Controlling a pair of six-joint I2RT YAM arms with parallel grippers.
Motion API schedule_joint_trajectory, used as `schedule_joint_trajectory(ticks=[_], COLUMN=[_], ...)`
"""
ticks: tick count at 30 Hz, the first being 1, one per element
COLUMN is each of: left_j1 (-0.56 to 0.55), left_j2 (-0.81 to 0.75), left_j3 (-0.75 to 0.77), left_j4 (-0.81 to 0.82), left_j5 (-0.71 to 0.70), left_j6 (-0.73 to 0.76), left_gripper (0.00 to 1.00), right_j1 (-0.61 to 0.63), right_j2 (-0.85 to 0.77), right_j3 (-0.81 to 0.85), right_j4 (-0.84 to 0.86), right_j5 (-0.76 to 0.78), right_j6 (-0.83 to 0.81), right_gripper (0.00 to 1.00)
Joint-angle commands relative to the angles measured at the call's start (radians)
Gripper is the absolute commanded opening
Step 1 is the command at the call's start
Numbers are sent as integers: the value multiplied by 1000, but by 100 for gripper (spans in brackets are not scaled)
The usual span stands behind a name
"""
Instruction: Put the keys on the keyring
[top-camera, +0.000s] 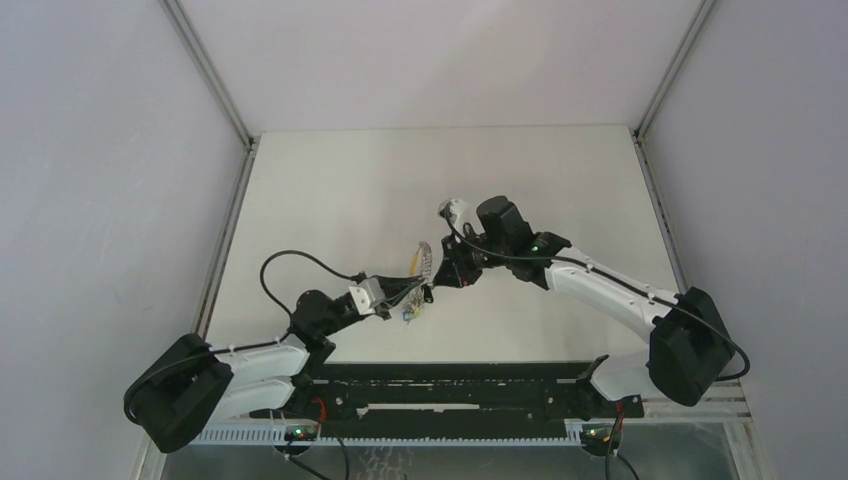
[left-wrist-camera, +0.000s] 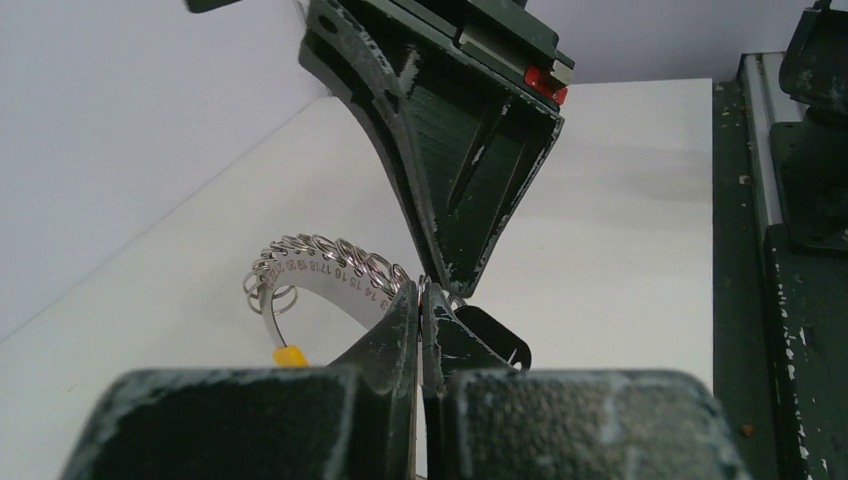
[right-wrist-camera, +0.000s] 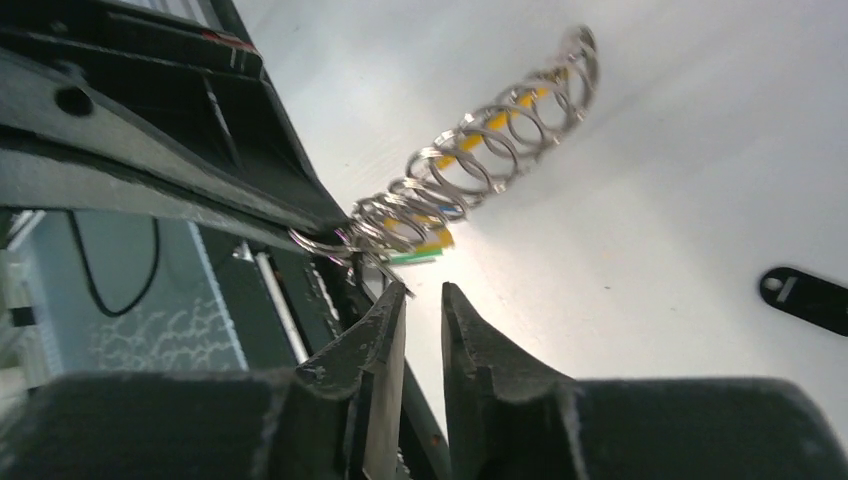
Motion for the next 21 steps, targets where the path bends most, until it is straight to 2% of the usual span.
schedule_joint_trajectory(ticks=[1, 9, 12, 17, 21], left_j1=[6, 15, 23, 32, 35], left_j2=[-11, 18, 27, 47, 50], left_j3=[-1, 10, 14, 28, 33], left_j4=[156, 181, 182, 189, 192], left_j5=[-1, 36, 50, 88, 113], left_j6=[-15, -49, -64, -89, -97], left_gripper=[0, 0, 0, 0, 0], right_j1=[-14, -19, -22, -22, -22], right_j2=[-97, -283, -313, -286, -238], right_j3=[-5, -171, -196, -206, -204], right_j4=[-11, 216, 266, 353, 414], right_j5=[43, -116, -171, -293, -332], right_j6=[-154, -467, -535, -595, -623], right_gripper=[21, 22, 23, 22, 19])
